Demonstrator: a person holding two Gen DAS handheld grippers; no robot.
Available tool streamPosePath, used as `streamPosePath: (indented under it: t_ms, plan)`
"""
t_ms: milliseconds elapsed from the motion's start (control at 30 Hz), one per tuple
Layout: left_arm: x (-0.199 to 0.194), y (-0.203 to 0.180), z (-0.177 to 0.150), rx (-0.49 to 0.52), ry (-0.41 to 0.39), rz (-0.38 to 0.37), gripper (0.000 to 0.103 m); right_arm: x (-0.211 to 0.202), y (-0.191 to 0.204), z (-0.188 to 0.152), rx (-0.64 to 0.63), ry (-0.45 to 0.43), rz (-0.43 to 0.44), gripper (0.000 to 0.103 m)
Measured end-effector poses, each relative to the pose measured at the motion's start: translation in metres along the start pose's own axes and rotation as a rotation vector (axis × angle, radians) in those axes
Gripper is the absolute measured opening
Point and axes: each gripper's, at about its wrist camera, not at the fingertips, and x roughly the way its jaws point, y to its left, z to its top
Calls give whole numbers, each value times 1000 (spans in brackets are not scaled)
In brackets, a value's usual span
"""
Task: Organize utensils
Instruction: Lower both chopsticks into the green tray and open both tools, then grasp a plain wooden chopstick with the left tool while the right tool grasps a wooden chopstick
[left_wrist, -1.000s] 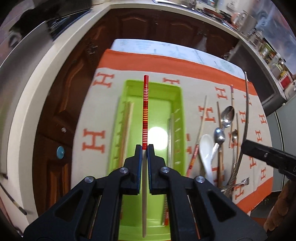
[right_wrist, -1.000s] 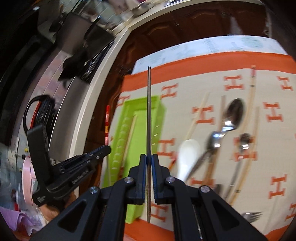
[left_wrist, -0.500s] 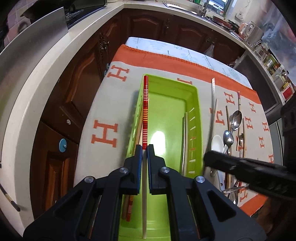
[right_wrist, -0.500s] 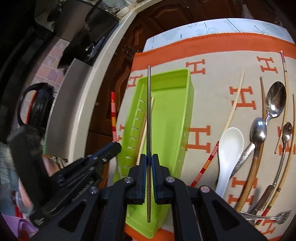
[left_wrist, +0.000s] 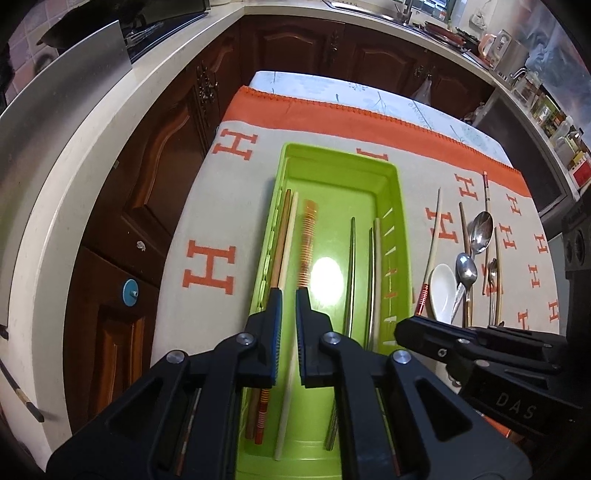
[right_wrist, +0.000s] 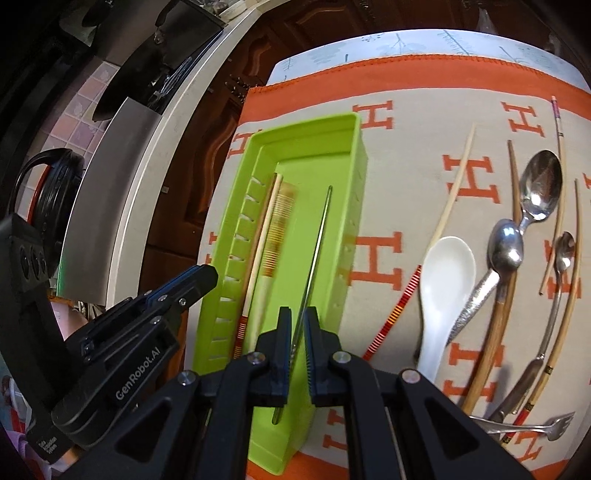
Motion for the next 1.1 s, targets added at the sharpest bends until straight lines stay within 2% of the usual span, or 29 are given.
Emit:
streamPosePath:
  t_ms: [33, 167, 200, 467, 767, 800, 900, 1100]
  plan:
    - [-1, -1, 0, 1, 1, -2, 10, -1, -1, 0, 1, -2, -4, 7]
    - [-7, -4, -1, 9, -14, -6, 38, -9, -6, -4, 5, -24, -28, 7]
    - [-9, -5, -2, 13, -23, 0, 41, -11, -8, -5, 7, -27, -31, 7]
    - [-17, -16, -7, 50, -30, 25, 42, -31, -30, -17, 23, -51, -64, 7]
    - [-30, -37, -13, 110, -41, 34, 42, -75, -60, -32, 45, -127, -120, 7]
    - [-32, -41, -13, 119, -42, 35, 42, -80, -63, -33, 47, -136, -126, 9]
    - [-36, -53, -14, 149, -45, 35, 42, -95, -75, -36, 64, -173, -133, 22]
    - [-43, -84, -11, 213, -50, 32, 42, -115, -101, -37, 120, -222, -120, 23]
